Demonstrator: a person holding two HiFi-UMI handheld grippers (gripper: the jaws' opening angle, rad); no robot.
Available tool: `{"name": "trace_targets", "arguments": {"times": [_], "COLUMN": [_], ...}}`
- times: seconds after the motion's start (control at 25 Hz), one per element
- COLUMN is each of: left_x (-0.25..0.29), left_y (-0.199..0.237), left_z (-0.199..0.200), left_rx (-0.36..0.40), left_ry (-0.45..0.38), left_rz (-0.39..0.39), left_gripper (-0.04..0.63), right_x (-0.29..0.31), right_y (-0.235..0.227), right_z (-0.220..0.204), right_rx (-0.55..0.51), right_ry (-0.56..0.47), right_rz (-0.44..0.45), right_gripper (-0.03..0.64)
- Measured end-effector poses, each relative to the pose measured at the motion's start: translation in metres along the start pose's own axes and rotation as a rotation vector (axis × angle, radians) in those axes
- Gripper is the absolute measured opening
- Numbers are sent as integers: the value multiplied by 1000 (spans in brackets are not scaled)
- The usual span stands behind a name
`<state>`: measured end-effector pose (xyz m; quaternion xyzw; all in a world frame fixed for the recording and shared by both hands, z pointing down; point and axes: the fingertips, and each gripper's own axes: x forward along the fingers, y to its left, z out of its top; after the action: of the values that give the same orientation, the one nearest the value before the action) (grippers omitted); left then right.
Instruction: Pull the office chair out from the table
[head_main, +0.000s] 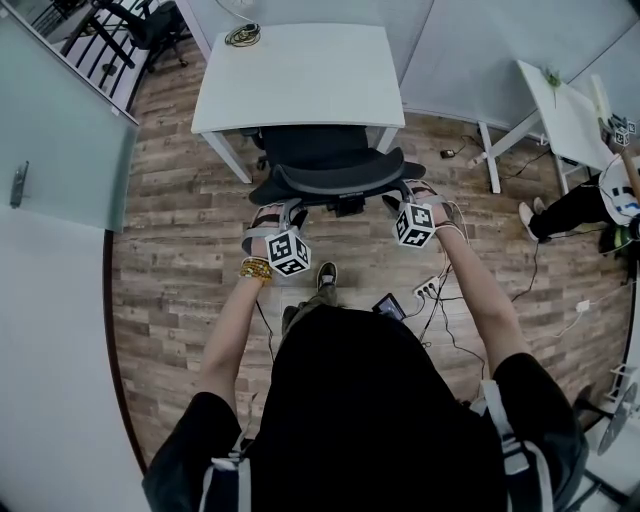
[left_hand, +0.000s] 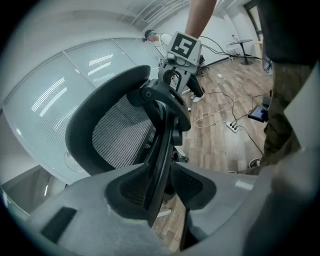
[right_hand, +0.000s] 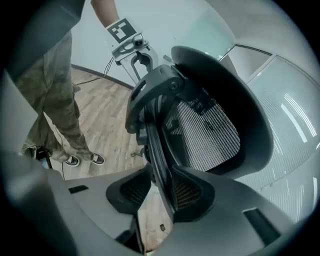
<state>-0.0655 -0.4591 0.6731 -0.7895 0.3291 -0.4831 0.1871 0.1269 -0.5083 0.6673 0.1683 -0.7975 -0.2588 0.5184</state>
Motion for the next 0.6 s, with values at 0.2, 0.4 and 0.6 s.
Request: {"name": "trace_targets", "arguments": {"times": [0.2,0.4,0.6], "left_x": [17,25,31], "left_y": [-2,-1,-2], "left_z": [-11,-13,-14], "left_rx": [2,6,-18], "left_ry": [28,32,18], "left_rz": [-26,-39,-45], "left_gripper": [144,141,144], "right_x": [14,17,23], "right_y": [-3,-1,0], "right_z": [-11,-10,-9], "right_rx": [26,38,38], "right_ry": [25,19,21], "right_rz": [12,35,49], "right_gripper": [110,112,118]}}
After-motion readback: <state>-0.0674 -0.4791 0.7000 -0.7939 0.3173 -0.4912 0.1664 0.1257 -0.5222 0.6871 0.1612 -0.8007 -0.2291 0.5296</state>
